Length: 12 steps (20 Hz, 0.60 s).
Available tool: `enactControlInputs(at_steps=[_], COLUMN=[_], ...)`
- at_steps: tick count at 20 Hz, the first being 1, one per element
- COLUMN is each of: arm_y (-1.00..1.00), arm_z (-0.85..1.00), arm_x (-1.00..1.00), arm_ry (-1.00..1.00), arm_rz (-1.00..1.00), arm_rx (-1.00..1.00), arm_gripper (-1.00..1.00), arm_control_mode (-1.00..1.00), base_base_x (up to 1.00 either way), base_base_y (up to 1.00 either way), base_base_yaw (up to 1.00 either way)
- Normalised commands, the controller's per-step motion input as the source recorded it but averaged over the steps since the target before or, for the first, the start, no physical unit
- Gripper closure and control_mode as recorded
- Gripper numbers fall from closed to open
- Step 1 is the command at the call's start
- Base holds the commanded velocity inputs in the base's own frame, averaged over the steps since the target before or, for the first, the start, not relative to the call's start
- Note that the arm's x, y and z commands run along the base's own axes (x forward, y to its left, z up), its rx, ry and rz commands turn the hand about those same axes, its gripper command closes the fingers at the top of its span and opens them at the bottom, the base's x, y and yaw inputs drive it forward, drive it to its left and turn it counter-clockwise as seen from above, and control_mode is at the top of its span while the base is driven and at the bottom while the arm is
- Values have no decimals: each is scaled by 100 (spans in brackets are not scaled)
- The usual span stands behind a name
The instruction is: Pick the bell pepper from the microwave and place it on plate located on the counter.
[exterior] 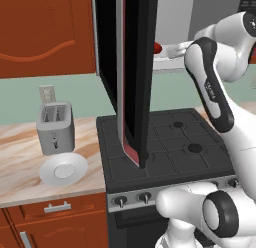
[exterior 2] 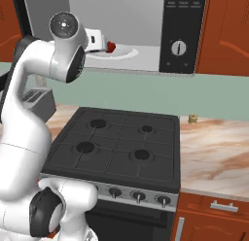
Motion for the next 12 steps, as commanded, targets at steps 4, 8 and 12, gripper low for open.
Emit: enactControlInputs(at_steps=[4, 8, 12], arm_y=[5, 3, 0], arm_z=[-19, -35, -14], arm_x=[77, 86, 85], arm_ry=[9, 6, 4], arm_rz=[0, -4, -10], arm_rx=[0, 0, 0], arm_gripper=[-100, -100, -100], arm_control_mode=[-100, -100, -100], base_base_x=[0, 0, 0], base_base_y=[0, 0, 0], base_base_yaw=[0, 0, 0])
